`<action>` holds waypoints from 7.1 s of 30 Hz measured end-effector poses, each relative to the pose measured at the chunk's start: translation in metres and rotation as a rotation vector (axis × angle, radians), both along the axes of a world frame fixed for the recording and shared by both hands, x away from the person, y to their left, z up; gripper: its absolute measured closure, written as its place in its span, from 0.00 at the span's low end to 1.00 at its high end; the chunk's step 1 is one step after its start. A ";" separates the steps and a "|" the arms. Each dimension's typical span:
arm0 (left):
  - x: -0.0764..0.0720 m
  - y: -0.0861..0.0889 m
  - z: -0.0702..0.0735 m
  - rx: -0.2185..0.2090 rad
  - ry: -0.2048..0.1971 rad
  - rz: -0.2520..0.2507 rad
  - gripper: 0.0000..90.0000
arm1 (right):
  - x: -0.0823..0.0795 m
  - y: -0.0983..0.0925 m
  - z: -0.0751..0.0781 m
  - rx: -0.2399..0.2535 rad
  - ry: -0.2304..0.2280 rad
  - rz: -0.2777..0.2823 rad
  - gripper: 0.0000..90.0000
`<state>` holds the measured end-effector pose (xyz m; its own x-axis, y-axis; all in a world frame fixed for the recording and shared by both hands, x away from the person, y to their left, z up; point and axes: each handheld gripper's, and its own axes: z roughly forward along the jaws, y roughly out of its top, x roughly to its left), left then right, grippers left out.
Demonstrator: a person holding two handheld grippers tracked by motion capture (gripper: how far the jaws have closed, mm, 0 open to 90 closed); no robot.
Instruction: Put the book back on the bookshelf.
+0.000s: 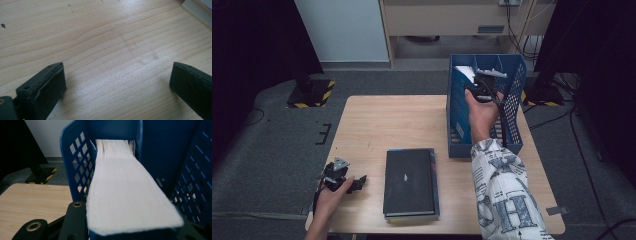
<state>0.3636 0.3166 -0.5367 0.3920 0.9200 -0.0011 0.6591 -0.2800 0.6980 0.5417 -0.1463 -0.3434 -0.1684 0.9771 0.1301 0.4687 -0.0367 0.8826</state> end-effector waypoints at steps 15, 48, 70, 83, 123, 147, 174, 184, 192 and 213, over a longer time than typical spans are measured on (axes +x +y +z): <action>0.000 0.000 0.000 0.000 0.000 -0.002 0.00 | -0.010 0.004 0.001 -0.030 0.057 0.040 0.67; -0.001 0.000 0.000 0.005 0.003 -0.007 0.00 | -0.041 -0.003 -0.004 -0.057 0.115 0.118 0.64; -0.001 -0.001 0.000 0.001 0.001 -0.005 0.00 | -0.030 0.001 0.000 -0.056 0.149 0.124 0.66; -0.001 -0.001 0.000 0.005 -0.001 -0.010 0.00 | -0.019 0.000 0.005 -0.024 0.120 0.053 0.67; 0.001 -0.002 0.000 0.004 0.003 -0.025 0.00 | 0.010 0.031 -0.006 -0.062 0.041 0.009 0.56; 0.001 -0.003 0.000 0.002 0.001 -0.025 0.00 | -0.024 0.027 -0.013 -0.085 0.041 0.100 0.50; 0.001 -0.004 0.000 -0.005 -0.002 -0.022 0.00 | -0.030 0.038 -0.010 -0.084 0.034 0.096 0.57; 0.001 -0.004 0.000 -0.002 -0.001 -0.025 0.00 | -0.031 0.034 -0.010 -0.050 0.030 0.127 0.38; 0.001 -0.003 0.000 0.002 0.002 -0.028 0.00 | -0.037 0.029 -0.011 -0.088 0.038 0.172 0.19; 0.001 -0.005 0.000 0.003 0.001 -0.015 0.00 | -0.092 0.006 -0.022 -0.080 0.050 0.298 0.11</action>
<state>0.3649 0.3112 -0.5367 0.4055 0.9141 0.0014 0.6555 -0.2919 0.6966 0.4493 -0.1402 -0.3651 -0.4439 0.8933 0.0699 0.4916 0.1775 0.8525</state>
